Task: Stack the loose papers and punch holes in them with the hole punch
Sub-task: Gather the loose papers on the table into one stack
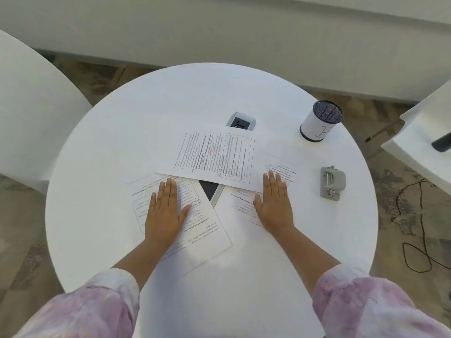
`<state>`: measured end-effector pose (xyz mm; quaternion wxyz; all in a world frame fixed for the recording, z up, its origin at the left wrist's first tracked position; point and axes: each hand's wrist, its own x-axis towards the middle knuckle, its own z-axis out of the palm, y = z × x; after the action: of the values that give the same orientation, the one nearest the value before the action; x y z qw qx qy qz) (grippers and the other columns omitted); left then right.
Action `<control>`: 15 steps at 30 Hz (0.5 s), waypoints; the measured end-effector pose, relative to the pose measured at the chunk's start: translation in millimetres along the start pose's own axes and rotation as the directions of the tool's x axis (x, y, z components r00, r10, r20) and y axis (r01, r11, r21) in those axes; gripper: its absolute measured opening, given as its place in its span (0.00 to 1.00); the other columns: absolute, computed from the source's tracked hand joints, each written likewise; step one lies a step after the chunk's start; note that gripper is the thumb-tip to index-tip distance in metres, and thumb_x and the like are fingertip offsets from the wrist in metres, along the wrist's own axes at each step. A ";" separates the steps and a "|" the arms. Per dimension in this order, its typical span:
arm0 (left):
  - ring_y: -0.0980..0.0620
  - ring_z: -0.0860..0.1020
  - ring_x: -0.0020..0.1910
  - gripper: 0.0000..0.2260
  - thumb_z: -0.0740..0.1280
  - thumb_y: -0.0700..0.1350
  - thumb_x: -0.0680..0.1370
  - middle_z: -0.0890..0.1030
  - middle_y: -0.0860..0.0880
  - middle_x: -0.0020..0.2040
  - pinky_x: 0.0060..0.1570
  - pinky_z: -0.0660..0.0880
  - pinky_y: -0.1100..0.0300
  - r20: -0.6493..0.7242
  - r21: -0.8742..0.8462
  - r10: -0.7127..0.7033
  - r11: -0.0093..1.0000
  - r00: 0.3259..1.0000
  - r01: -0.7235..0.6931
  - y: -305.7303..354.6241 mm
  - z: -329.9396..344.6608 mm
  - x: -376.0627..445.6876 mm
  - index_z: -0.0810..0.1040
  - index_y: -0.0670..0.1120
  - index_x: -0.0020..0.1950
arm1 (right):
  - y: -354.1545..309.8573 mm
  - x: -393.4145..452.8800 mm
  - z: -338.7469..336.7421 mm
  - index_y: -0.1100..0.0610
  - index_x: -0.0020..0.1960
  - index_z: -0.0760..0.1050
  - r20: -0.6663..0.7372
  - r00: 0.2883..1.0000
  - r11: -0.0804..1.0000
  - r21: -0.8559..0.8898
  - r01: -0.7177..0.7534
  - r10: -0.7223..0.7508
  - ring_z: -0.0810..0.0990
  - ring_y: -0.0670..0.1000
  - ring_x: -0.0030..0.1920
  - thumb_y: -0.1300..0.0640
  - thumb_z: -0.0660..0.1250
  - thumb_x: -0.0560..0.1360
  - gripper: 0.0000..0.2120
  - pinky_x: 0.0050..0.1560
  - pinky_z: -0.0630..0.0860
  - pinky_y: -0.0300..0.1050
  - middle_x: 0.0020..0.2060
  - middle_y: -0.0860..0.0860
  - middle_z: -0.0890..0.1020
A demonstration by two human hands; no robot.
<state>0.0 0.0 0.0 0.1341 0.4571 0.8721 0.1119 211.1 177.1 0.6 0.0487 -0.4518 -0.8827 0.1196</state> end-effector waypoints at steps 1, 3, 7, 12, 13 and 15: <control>0.49 0.46 0.77 0.42 0.30 0.69 0.71 0.48 0.46 0.78 0.73 0.42 0.55 -0.002 -0.010 -0.020 1.000 1.000 0.020 -1.2 2.9 -1.8 0.44 0.42 0.76 | -0.6 -2.1 1.6 0.61 0.75 0.48 -0.003 1.000 1.000 0.011 -0.002 0.002 0.45 0.55 0.77 0.52 0.54 0.79 0.29 0.75 0.39 0.47 0.76 0.56 0.51; 0.50 0.46 0.77 0.42 0.31 0.69 0.71 0.48 0.46 0.78 0.73 0.42 0.55 -0.029 0.003 -0.022 1.000 0.999 0.023 -4.3 8.5 -4.9 0.44 0.43 0.76 | -0.9 -5.6 2.9 0.61 0.76 0.48 0.022 1.000 1.000 0.017 -0.007 0.007 0.45 0.55 0.77 0.53 0.54 0.79 0.29 0.75 0.39 0.46 0.76 0.56 0.50; 0.52 0.44 0.76 0.41 0.31 0.69 0.71 0.48 0.47 0.78 0.73 0.42 0.55 -0.038 0.014 -0.039 0.999 0.999 0.040 -9.8 18.4 -8.0 0.43 0.43 0.76 | -2.1 -15.2 8.8 0.61 0.75 0.49 0.039 0.999 1.000 0.015 0.006 -0.007 0.45 0.55 0.76 0.54 0.55 0.79 0.29 0.76 0.41 0.48 0.76 0.57 0.50; 0.50 0.47 0.76 0.41 0.32 0.68 0.72 0.50 0.46 0.78 0.73 0.43 0.53 -0.034 0.012 -0.045 0.999 0.998 0.045 -8.4 20.2 -7.4 0.46 0.42 0.76 | -1.5 -17.5 16.8 0.60 0.75 0.49 0.048 0.998 0.999 0.028 -0.036 0.035 0.46 0.54 0.77 0.54 0.55 0.79 0.29 0.76 0.39 0.47 0.76 0.56 0.51; 0.50 0.48 0.76 0.41 0.32 0.68 0.72 0.51 0.46 0.78 0.73 0.43 0.53 -0.039 0.018 -0.046 0.999 0.998 0.047 -8.4 20.4 -7.6 0.47 0.42 0.76 | -0.8 -17.3 18.0 0.60 0.75 0.48 0.050 0.998 0.999 0.022 -0.038 0.037 0.45 0.54 0.77 0.53 0.55 0.79 0.29 0.76 0.39 0.47 0.76 0.55 0.50; 0.49 0.49 0.76 0.40 0.32 0.67 0.73 0.52 0.46 0.77 0.73 0.43 0.53 -0.041 0.029 -0.048 0.998 0.998 0.049 -8.3 20.3 -7.8 0.49 0.42 0.76 | 0.4 -16.7 19.7 0.59 0.75 0.48 0.049 0.998 0.999 0.012 -0.037 0.036 0.45 0.53 0.77 0.51 0.55 0.79 0.29 0.75 0.39 0.48 0.76 0.54 0.50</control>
<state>4.7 -9.6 -20.6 0.1122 0.4355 0.8870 0.1049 217.4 160.5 -18.2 0.0279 -0.4644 -0.8745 0.1371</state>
